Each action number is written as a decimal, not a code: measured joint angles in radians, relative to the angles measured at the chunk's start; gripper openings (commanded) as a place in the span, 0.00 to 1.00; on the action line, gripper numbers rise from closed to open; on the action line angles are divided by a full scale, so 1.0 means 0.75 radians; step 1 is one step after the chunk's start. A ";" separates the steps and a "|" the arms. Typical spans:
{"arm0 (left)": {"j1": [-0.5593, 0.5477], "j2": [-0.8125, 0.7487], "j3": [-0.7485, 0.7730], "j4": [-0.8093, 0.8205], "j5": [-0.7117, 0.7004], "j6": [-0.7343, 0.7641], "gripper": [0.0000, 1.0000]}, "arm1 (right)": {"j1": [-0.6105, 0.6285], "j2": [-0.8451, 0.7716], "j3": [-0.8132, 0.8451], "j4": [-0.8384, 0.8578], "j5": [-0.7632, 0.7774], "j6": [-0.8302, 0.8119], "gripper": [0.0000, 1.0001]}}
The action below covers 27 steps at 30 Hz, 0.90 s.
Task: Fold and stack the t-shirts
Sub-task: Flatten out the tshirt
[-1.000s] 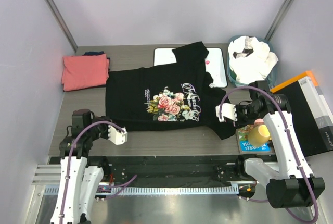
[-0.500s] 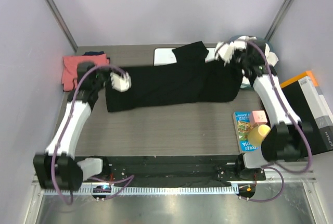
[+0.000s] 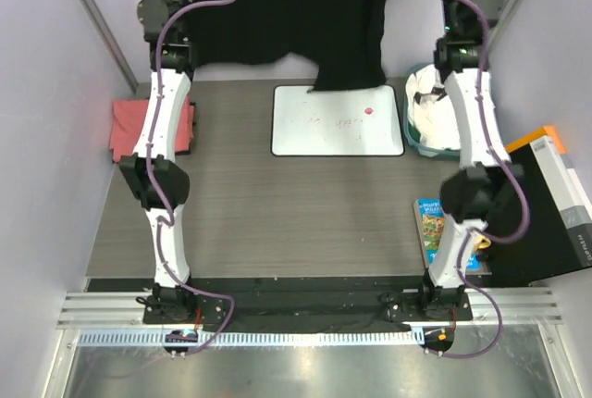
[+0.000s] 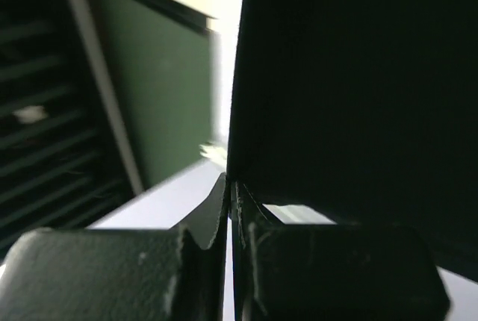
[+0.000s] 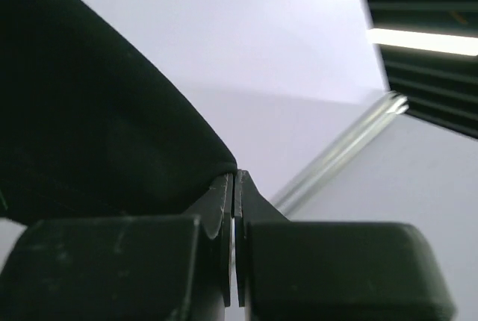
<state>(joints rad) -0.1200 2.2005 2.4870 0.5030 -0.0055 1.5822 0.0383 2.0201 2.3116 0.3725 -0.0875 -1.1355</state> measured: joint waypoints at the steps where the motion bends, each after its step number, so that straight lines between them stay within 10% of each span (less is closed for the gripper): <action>1: 0.002 -0.036 -0.020 0.059 0.022 0.012 0.00 | 0.001 -0.092 -0.097 0.018 0.001 -0.001 0.01; 8: 0.075 -0.886 -1.288 0.588 0.205 0.066 0.00 | -0.006 -1.106 -1.245 0.087 -0.140 -0.027 0.01; 12: 0.189 -1.227 -2.122 0.740 0.349 0.142 0.00 | -0.014 -1.446 -1.664 -0.289 -0.295 -0.114 0.01; 15: 0.272 -1.399 -2.639 0.431 0.437 0.211 0.00 | -0.017 -1.521 -1.884 -0.756 -0.389 -0.231 0.01; 22: 0.317 -2.109 -2.821 -0.769 0.553 0.332 0.00 | -0.020 -1.415 -1.995 -1.657 -0.420 -0.481 0.01; 27: 0.330 -2.080 -2.593 -1.332 0.534 0.348 0.00 | -0.020 -1.349 -1.979 -1.991 -0.393 -0.599 0.01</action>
<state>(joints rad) 0.1272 0.6403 0.5423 -0.4961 0.3950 1.8435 0.0231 1.0080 0.8272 -1.1206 -0.3824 -1.5848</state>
